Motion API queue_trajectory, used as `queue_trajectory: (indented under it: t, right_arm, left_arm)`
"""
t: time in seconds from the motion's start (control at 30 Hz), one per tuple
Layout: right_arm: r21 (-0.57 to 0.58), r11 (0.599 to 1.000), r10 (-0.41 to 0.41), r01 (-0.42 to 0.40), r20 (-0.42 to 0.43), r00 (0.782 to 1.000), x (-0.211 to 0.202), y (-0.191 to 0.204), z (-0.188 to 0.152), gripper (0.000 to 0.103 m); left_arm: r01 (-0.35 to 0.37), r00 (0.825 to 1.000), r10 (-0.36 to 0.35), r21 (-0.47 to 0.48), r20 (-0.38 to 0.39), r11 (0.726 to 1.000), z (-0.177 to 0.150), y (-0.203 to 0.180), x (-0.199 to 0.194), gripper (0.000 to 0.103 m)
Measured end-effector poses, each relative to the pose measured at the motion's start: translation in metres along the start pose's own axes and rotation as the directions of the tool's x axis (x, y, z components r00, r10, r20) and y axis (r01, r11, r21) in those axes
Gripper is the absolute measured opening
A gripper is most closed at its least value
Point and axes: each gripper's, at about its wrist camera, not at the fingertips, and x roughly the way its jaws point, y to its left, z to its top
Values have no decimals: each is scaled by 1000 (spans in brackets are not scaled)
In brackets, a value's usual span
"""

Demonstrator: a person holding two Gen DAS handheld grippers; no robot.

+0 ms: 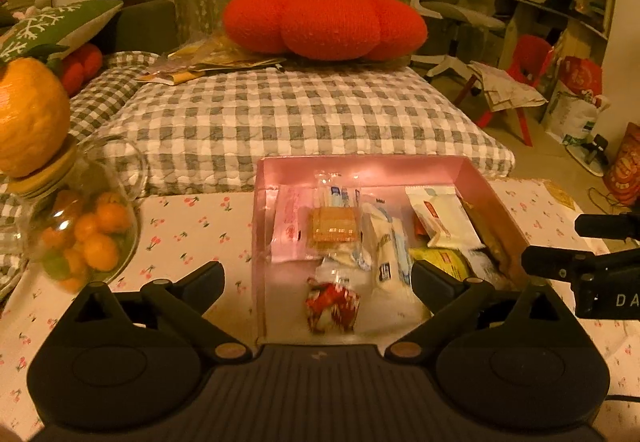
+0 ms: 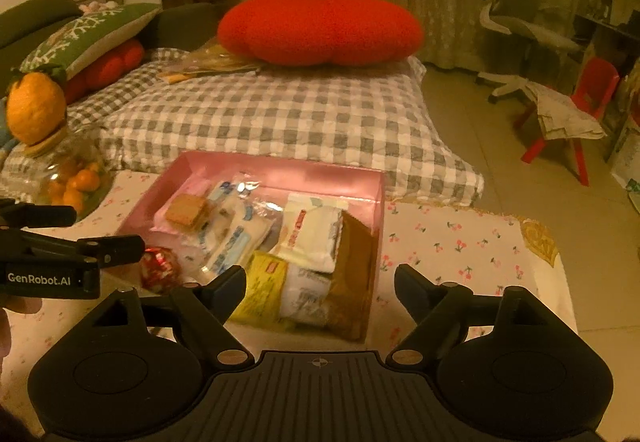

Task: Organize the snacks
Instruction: 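Lower both snacks into the pink box and open both tools, then withdraw both tools from the box toward the red candy and silver wrapper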

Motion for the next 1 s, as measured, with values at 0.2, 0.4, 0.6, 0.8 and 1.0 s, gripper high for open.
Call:
queue_trajectory:
  t: [0.2, 0.4, 0.6, 0.8, 1.0]
  right_arm:
    - [-32, 999, 18, -18, 1, 1000, -20, 14, -12, 90]
    - [-48, 998, 39, -39, -1, 999, -36, 29, -25, 92]
    - [-51, 997, 54, -54, 3, 999, -46, 39, -41, 96]
    - [-48, 997, 53, -53, -1, 999, -47, 42, -62, 97]
    - [-72, 996, 55, -55, -3, 998, -43, 51, -81, 97]
  left_arm:
    - [-12, 1000, 12, 36, -1, 999, -15, 2, -19, 102]
    - [-7, 1000, 7, 21, -13, 1000, -28, 12, -33, 102]
    - [-10, 1000, 10, -2, -18, 1000, -44, 21, -44, 102]
    - [-13, 1000, 13, -1, -12, 1000, -62, 23, -45, 102]
    - [-10, 997, 6, -54, -76, 998, -71, 28, -39, 102]
